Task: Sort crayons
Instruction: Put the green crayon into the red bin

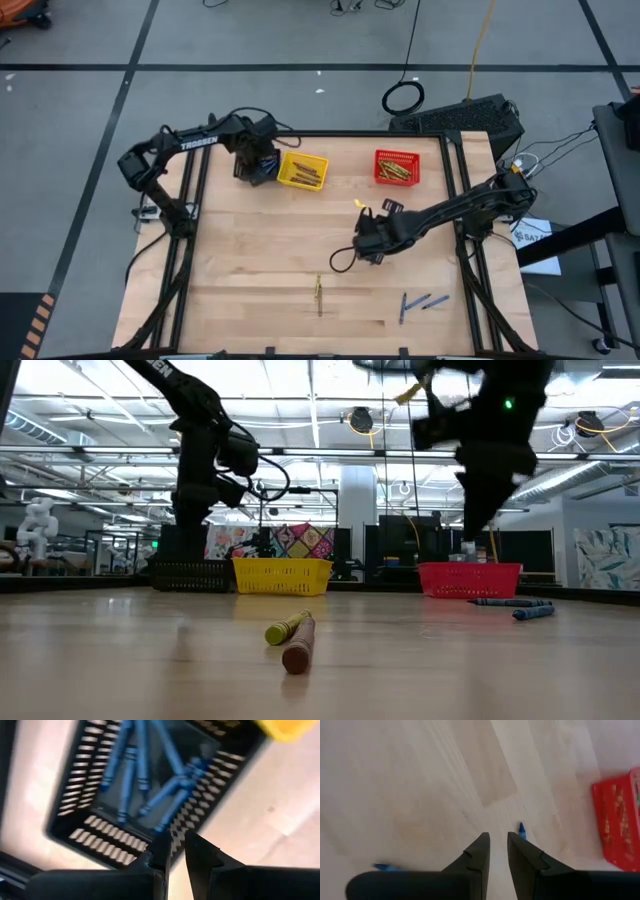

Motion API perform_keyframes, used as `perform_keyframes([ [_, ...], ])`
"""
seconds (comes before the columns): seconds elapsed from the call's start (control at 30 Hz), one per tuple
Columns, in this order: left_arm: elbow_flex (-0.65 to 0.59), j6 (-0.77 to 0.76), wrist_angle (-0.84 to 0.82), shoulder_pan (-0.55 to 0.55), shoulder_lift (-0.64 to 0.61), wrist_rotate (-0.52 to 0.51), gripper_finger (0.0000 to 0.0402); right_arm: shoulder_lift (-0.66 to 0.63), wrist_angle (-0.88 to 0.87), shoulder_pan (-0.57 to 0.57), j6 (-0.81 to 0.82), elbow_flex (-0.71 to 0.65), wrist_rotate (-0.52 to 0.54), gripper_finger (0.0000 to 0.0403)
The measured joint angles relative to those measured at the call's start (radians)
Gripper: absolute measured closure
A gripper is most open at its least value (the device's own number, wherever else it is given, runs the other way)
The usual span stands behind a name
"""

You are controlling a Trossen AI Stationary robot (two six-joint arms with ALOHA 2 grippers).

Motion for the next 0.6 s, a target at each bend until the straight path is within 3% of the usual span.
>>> perform_keyframes([
  [0.23, 0.000, -0.009, -0.052, -0.138, 0.000, 0.004, 0.0352, 0.000, -0.006, 0.000, -0.064, 0.085, -0.111, 0.0348],
  [0.6, 0.000, -0.102, -0.114, -0.360, 0.000, 0.005, 0.0352, 0.000, 0.154, 0.003, -0.284, 0.087, -0.416, 0.0349],
])
